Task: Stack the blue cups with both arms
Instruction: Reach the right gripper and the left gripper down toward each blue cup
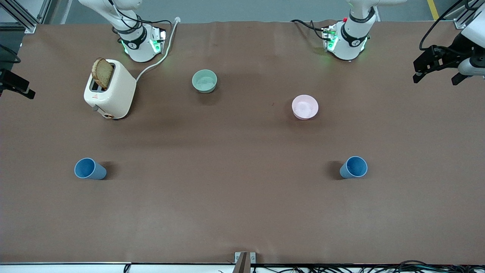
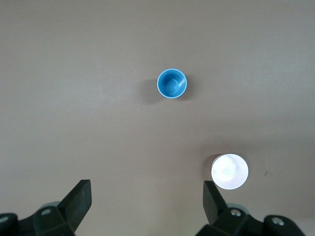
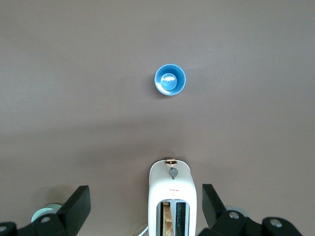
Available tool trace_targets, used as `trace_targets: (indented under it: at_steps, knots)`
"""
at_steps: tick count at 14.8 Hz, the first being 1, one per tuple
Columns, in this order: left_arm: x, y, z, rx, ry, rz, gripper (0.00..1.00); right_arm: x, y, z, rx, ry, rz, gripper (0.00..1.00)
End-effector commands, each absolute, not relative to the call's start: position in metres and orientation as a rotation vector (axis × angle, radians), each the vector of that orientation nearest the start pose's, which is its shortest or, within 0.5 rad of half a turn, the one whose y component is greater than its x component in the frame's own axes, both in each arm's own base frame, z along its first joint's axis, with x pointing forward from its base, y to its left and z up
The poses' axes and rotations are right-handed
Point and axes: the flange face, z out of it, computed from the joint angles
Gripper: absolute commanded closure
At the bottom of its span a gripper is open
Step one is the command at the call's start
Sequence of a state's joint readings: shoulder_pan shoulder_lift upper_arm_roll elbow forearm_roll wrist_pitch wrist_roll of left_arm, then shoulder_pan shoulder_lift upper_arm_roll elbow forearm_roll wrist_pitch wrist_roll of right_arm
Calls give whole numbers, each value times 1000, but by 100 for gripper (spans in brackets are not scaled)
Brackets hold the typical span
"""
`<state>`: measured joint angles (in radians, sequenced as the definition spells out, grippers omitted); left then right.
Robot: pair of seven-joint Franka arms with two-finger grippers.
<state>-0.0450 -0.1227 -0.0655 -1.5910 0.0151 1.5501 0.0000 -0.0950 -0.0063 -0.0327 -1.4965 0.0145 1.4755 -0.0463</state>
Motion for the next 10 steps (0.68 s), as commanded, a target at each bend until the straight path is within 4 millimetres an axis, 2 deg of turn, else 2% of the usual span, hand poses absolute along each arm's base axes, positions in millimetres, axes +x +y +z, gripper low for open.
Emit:
trace_targets:
  at_steps: [1, 3, 6, 8, 10]
  knots:
    - [512, -49, 685, -3130, 156, -116, 0, 540, -71, 657, -3120, 119, 14, 0]
    - [515, -46, 685, -3130, 156, -113, 0, 540, -71, 657, -3120, 119, 14, 0]
    - [537, -43, 654, -3135, 144, -48, 0, 540, -71, 658, -3120, 119, 9, 0]
    - [562, -35, 616, -3139, 121, -39, 0, 539, -71, 658, -3120, 119, 9, 0]
    - [582, -33, 567, -3133, 115, -91, 0, 541, -72, 657, -3122, 122, 12, 0]
